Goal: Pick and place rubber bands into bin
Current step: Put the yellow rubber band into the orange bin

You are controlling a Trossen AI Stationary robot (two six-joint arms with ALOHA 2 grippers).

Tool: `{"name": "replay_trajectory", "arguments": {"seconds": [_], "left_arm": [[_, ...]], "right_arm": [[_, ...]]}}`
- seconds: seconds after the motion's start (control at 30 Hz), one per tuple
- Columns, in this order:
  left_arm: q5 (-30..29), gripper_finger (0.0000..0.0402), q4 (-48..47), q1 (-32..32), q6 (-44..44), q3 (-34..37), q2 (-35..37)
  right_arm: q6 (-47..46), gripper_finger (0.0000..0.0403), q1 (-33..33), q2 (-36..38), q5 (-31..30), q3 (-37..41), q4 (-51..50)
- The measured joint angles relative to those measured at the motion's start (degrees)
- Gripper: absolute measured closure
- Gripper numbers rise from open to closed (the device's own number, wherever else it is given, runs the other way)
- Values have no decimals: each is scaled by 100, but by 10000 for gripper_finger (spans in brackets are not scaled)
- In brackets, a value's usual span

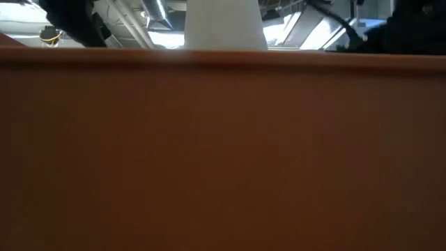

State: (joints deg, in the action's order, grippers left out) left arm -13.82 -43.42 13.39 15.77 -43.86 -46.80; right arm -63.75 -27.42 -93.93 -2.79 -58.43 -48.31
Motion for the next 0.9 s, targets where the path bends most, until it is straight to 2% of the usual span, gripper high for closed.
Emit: {"name": "replay_trajectory", "arguments": {"seconds": [0.23, 0.47, 0.6, 0.77, 0.9], "left_arm": [[107, 400, 1, 0, 17, 204, 498], [175, 399, 46, 0, 13, 206, 489], [192, 398, 46, 0, 12, 206, 485], [192, 398, 44, 0, 13, 206, 481], [241, 398, 40, 0, 9, 206, 481]], "right_arm": [[-542, 338, -63, -497, 167, 57, 197], [-690, 316, -54, -803, 251, 57, 365], [-700, 333, -54, -972, 249, 31, 392], [-1098, 394, -59, -1037, 245, 21, 468], [-1402, 397, -120, -919, 132, -214, 25]]}}
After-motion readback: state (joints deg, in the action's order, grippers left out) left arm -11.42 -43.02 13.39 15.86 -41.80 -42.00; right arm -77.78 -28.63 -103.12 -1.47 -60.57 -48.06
